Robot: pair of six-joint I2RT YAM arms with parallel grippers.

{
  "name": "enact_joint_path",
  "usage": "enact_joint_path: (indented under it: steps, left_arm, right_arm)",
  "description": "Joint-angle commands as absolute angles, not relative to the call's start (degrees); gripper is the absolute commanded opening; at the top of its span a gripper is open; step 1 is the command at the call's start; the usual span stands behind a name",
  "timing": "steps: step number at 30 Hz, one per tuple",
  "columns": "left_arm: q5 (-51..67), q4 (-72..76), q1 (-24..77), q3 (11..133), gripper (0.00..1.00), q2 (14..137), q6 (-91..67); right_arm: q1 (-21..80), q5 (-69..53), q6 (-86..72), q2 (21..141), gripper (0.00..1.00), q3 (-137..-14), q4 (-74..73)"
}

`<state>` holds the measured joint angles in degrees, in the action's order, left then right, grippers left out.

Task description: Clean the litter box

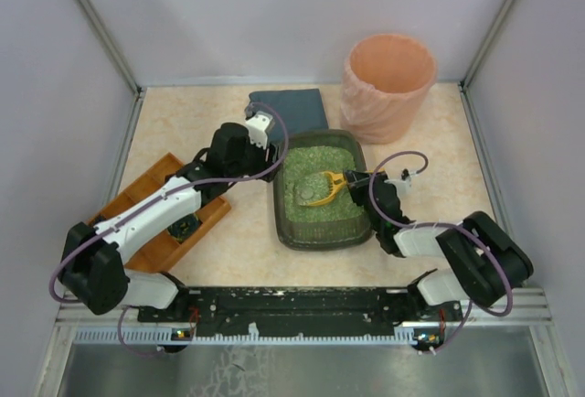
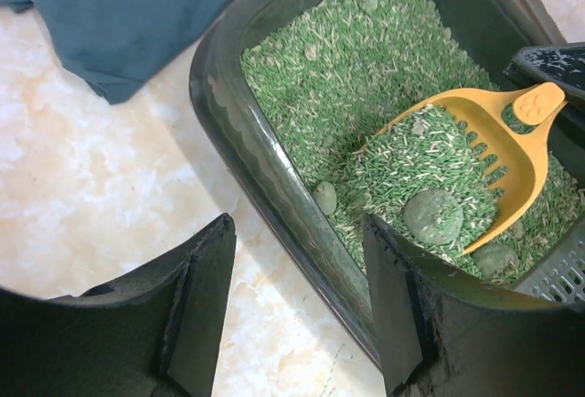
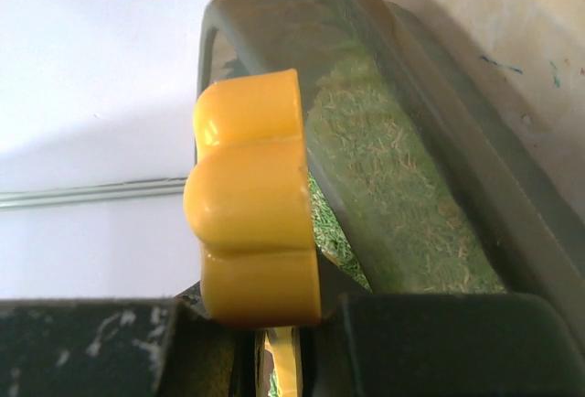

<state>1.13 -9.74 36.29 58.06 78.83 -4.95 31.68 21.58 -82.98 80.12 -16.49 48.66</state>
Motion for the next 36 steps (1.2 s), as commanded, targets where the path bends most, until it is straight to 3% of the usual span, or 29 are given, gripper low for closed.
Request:
enact_joint_path:
  steps: [1, 18, 36]
  left_arm:
    - [-1.81, -4.82, 36.56, 56.0, 0.64, 76.09, -5.63]
    - [-1.24, -4.93, 36.56, 56.28, 0.65, 76.29, -5.82]
    - [-1.43, -4.96, 36.54, 56.21, 0.64, 76.24, -5.76]
  right_arm:
    - [28.68, 18.14, -86.19, 75.33, 0.0, -14.98, 57.4]
    - [20.48, 7.77, -97.09, 70.07, 0.0, -9.59, 64.94]
    - [17.37, -1.62, -100.14, 80.72, 0.0, -12.48, 76.4]
